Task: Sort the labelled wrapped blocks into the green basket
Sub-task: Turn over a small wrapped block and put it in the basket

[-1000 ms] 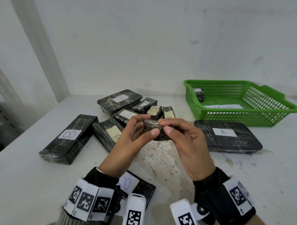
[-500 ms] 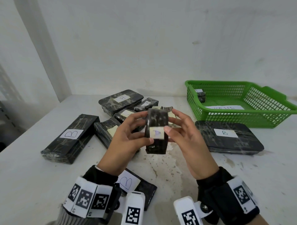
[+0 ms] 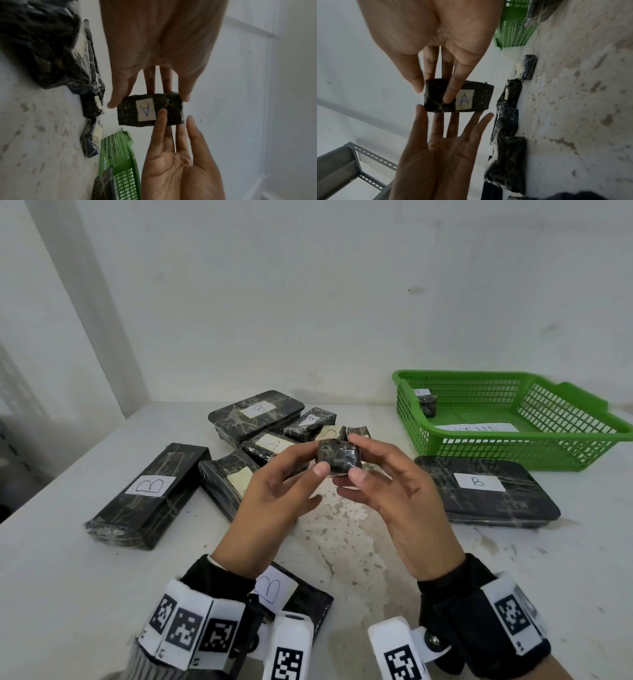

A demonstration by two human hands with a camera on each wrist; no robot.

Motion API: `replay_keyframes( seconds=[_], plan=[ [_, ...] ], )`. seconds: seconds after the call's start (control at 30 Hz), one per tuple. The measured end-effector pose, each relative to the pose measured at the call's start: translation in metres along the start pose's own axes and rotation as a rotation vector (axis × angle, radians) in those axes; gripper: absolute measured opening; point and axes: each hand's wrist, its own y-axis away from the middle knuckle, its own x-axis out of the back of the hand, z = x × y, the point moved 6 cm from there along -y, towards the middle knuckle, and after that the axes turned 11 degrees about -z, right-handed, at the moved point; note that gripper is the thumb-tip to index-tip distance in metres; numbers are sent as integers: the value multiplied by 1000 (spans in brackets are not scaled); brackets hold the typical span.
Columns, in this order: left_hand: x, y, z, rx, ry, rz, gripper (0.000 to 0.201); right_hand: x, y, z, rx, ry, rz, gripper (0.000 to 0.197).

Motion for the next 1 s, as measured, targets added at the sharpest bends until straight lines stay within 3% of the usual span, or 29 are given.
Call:
replay_keyframes(
  seconds=[0.1,0.33,0.53,0.73,1.0],
  plan=[
    [1,0,0,-36,-2,19,29,1,1,1,2,-4,56,42],
    [-2,1,-4,-14,-4,20,35,9,3,1,73,105,148,19],
    [3,1,-8,-20,-1,76,37,7,2,7,18,72,97,22],
    [-2,1,-11,7,-7,39,32,13,4,8,26,107,191,22],
    [2,0,-9,-4,2,40,25,7,3,10,37,93,142,29]
  ],
)
